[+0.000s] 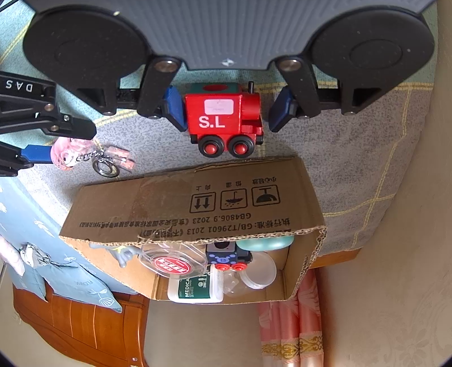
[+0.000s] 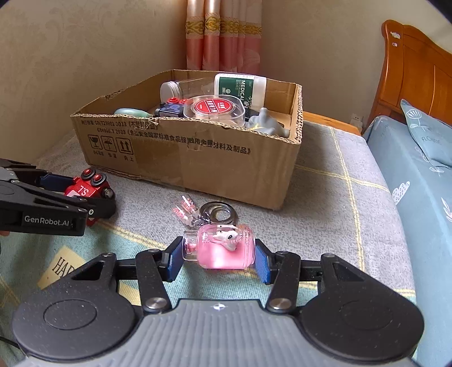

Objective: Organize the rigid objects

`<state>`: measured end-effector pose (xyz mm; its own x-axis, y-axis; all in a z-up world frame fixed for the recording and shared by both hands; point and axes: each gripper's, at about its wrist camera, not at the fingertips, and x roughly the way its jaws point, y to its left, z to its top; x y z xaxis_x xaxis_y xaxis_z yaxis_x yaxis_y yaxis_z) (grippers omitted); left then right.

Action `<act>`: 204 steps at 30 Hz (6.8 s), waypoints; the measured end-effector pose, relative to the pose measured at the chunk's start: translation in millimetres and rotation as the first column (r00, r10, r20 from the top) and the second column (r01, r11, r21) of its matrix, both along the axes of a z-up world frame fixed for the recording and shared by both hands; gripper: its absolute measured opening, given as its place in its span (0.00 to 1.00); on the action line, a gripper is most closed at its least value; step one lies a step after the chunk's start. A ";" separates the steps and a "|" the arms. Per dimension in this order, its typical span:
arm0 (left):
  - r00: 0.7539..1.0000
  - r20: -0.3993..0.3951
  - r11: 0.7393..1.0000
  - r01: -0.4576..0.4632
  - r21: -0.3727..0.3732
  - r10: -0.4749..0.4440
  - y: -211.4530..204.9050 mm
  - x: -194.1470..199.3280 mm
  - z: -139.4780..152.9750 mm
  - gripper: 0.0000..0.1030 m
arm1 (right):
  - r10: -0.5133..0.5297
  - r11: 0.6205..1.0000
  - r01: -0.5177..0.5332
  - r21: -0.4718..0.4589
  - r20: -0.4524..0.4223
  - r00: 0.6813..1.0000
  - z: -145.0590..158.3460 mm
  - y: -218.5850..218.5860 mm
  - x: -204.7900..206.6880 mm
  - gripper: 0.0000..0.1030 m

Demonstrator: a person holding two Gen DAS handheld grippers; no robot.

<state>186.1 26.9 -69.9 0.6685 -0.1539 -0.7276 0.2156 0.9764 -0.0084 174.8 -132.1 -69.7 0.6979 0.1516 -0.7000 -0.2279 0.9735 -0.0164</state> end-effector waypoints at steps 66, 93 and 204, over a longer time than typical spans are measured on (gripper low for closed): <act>0.968 0.090 0.967 0.224 0.124 -0.236 -17.9 -0.4 119.0 0.50 | 0.278 0.960 -0.275 -0.059 0.061 0.959 115.8 11.1 73.5 0.54; 0.944 0.092 0.945 0.308 0.107 -0.318 -52.3 42.4 142.1 0.50 | 0.168 0.985 -0.166 -0.044 0.036 0.985 102.0 -21.9 40.7 0.97; 0.964 0.155 0.972 -0.227 0.063 0.215 -17.9 -114.2 116.3 0.98 | -0.221 0.975 0.220 0.033 0.027 0.975 114.0 -16.4 -81.7 1.00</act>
